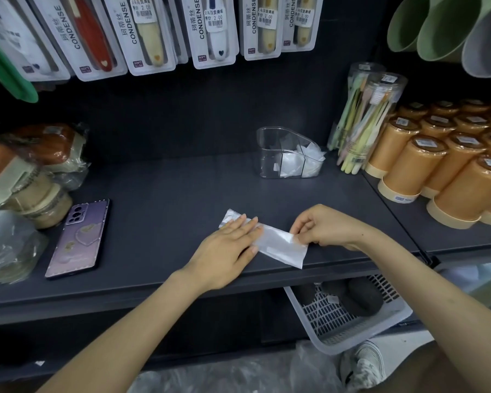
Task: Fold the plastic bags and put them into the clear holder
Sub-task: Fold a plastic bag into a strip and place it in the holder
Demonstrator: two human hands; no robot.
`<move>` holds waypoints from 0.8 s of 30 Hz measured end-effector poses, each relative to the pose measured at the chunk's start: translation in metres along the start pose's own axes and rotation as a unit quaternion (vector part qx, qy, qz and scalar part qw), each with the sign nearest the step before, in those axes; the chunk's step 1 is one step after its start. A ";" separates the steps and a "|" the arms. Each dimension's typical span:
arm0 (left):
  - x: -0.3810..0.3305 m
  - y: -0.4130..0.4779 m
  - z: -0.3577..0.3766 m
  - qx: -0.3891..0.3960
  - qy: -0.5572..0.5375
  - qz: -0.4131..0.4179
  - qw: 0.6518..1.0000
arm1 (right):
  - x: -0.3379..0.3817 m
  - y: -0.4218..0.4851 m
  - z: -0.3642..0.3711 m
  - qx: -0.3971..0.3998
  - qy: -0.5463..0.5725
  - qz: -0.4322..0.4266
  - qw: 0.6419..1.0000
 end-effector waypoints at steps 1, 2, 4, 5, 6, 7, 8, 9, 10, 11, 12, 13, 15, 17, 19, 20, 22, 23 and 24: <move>-0.002 0.000 0.001 0.000 0.010 -0.010 1.000 | 0.000 -0.002 -0.001 -0.008 0.007 -0.005 1.000; -0.004 -0.001 0.002 -0.001 0.015 -0.020 1.000 | 0.001 -0.005 -0.003 -0.032 0.011 -0.016 0.999; -0.007 -0.002 0.003 -0.003 0.026 -0.041 0.999 | 0.006 -0.016 -0.010 -0.161 -0.045 -0.048 0.985; -0.008 -0.001 0.004 -0.010 0.028 -0.047 0.998 | 0.011 -0.023 -0.010 -0.254 -0.119 -0.061 0.958; -0.009 -0.001 0.004 -0.018 0.026 -0.048 0.998 | 0.017 -0.030 -0.002 -0.330 -0.199 -0.079 0.919; -0.011 -0.001 0.004 -0.024 0.022 -0.047 0.998 | 0.023 -0.031 0.013 -0.359 -0.266 -0.101 0.889; -0.011 -0.001 0.005 -0.025 0.019 -0.047 0.998 | 0.025 -0.026 0.031 -0.353 -0.320 -0.114 0.872; -0.010 -0.001 0.006 -0.022 0.018 -0.048 0.998 | 0.022 -0.018 0.046 -0.323 -0.362 -0.110 0.868; -0.009 -0.001 0.007 -0.019 0.018 -0.048 0.999 | 0.015 -0.010 0.059 -0.287 -0.389 -0.096 0.870; -0.007 -0.001 0.007 -0.018 0.013 -0.045 0.999 | 0.007 -0.004 0.066 -0.250 -0.396 -0.070 0.881; -0.006 -0.001 0.007 -0.018 0.005 -0.041 0.999 | 0.000 -0.002 0.068 -0.225 -0.390 -0.052 0.891; -0.005 0.000 0.006 -0.018 -0.001 -0.038 0.999 | -0.005 -0.001 0.068 -0.206 -0.381 -0.043 0.900; -0.001 0.001 0.006 -0.014 -0.008 -0.040 0.999 | -0.011 -0.003 0.069 -0.184 -0.384 -0.035 0.904; 0.006 0.002 0.003 -0.004 -0.004 -0.040 0.999 | -0.011 -0.004 0.068 -0.171 -0.395 -0.015 0.903; 0.012 0.002 0.003 0.018 0.017 -0.027 0.999 | -0.009 -0.005 0.067 -0.168 -0.397 0.000 0.903; 0.012 0.001 0.002 0.027 0.027 -0.017 0.999 | -0.010 -0.006 0.067 -0.169 -0.395 0.002 0.903; 0.010 0.000 0.001 0.032 0.037 -0.010 0.999 | -0.013 -0.011 0.066 -0.171 -0.388 -0.001 0.906; 0.010 0.000 0.001 0.032 0.037 -0.013 0.999 | -0.016 -0.014 0.065 -0.174 -0.385 -0.001 0.906; 0.009 0.000 0.001 0.029 0.035 -0.013 0.999 | -0.019 -0.018 0.063 -0.176 -0.385 0.002 0.906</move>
Point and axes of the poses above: each hand's wrist, its own y-axis towards the middle knuckle, its own z-axis out of the palm, x = y × z, the point moved 7 cm from there along y, towards the middle knuckle, and after that the axes turned 15 degrees about x, right-handed, at the moved point
